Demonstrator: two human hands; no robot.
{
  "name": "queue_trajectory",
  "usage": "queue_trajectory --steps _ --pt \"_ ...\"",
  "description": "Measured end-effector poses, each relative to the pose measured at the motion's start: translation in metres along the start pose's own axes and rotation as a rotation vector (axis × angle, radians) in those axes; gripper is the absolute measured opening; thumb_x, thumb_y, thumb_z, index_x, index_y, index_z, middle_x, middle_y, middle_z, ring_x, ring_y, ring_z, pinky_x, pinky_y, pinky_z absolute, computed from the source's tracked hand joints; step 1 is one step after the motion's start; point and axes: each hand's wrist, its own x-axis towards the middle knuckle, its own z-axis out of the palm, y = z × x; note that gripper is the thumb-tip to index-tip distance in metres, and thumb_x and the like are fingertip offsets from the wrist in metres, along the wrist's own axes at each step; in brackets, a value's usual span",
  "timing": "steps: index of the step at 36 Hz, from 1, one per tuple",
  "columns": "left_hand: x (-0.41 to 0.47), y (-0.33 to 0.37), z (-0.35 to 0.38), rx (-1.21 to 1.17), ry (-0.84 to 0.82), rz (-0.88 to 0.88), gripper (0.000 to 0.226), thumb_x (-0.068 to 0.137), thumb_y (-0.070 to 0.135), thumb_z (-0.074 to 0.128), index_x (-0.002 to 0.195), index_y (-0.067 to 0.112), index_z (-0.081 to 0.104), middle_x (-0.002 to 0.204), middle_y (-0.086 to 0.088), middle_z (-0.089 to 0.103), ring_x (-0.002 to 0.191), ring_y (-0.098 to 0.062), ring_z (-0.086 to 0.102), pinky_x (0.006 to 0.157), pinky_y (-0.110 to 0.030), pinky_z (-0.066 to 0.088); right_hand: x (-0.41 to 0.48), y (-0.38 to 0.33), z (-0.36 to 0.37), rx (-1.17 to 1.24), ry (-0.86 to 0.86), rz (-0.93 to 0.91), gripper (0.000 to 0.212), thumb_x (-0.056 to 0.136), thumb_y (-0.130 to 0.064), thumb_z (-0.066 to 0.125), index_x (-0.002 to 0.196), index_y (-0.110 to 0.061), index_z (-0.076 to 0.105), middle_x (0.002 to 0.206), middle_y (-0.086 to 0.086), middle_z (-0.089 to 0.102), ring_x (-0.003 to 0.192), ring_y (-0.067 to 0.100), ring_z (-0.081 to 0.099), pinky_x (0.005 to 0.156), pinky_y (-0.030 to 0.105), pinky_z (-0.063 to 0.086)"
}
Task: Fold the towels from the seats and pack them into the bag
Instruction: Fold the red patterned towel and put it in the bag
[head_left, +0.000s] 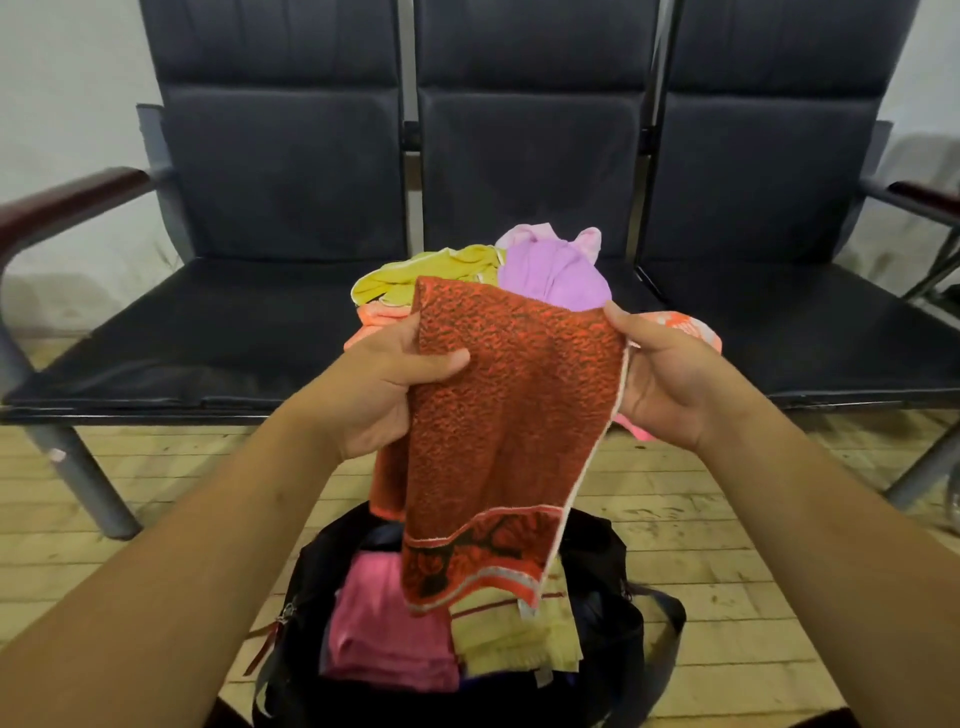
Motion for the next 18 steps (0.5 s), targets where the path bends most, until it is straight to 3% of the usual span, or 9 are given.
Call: queue_trajectory --steps 4,8,10,13,18 --pt "0.002 -0.002 -0.001 0.078 0.094 -0.001 0.025 0.093 0.007 0.052 0.115 0.004 0.064 0.101 -0.011 0.073 0.088 -0.021 0.071 0.073 -0.033 0.061 0.003 0.003 0.0 -0.082 0.127 0.065 0.03 0.101 -0.019 0.054 0.121 0.0 0.066 0.104 0.012 0.075 0.086 0.022 0.074 0.07 0.032 0.062" --pt "0.006 -0.006 -0.003 0.054 0.214 0.024 0.031 0.099 0.006 0.049 0.126 -0.001 0.06 0.112 -0.016 0.07 0.096 -0.024 0.069 0.082 -0.037 0.058 0.0 0.005 0.003 -0.075 0.062 0.131 0.027 0.099 -0.026 0.056 0.108 -0.005 0.07 0.088 0.009 0.076 0.071 0.02 0.074 0.061 0.031 0.061" --pt "0.007 -0.005 -0.003 0.029 0.238 0.05 0.03 0.099 0.005 0.047 0.126 0.001 0.06 0.114 -0.016 0.07 0.098 -0.024 0.069 0.088 -0.037 0.057 -0.002 0.004 0.002 -0.09 -0.028 0.139 0.034 0.094 -0.033 0.058 0.113 -0.007 0.07 0.099 0.009 0.076 0.084 0.022 0.074 0.07 0.034 0.062" --pt "0.006 -0.004 -0.002 0.056 0.228 0.076 0.027 0.099 0.003 0.047 0.121 0.004 0.063 0.11 -0.013 0.072 0.096 -0.022 0.07 0.089 -0.036 0.057 -0.001 0.01 0.0 -0.164 -0.112 0.197 0.038 0.086 -0.021 0.063 0.121 -0.009 0.068 0.111 0.009 0.074 0.095 0.022 0.073 0.083 0.037 0.061" --pt "0.004 0.0 -0.007 0.241 0.263 0.121 0.024 0.098 0.001 0.05 0.116 0.004 0.065 0.101 -0.007 0.075 0.09 -0.015 0.071 0.081 -0.027 0.059 0.005 0.011 -0.001 -0.263 0.03 0.034 0.048 0.076 -0.015 0.07 0.12 0.002 0.066 0.109 0.014 0.074 0.097 0.027 0.072 0.084 0.041 0.061"
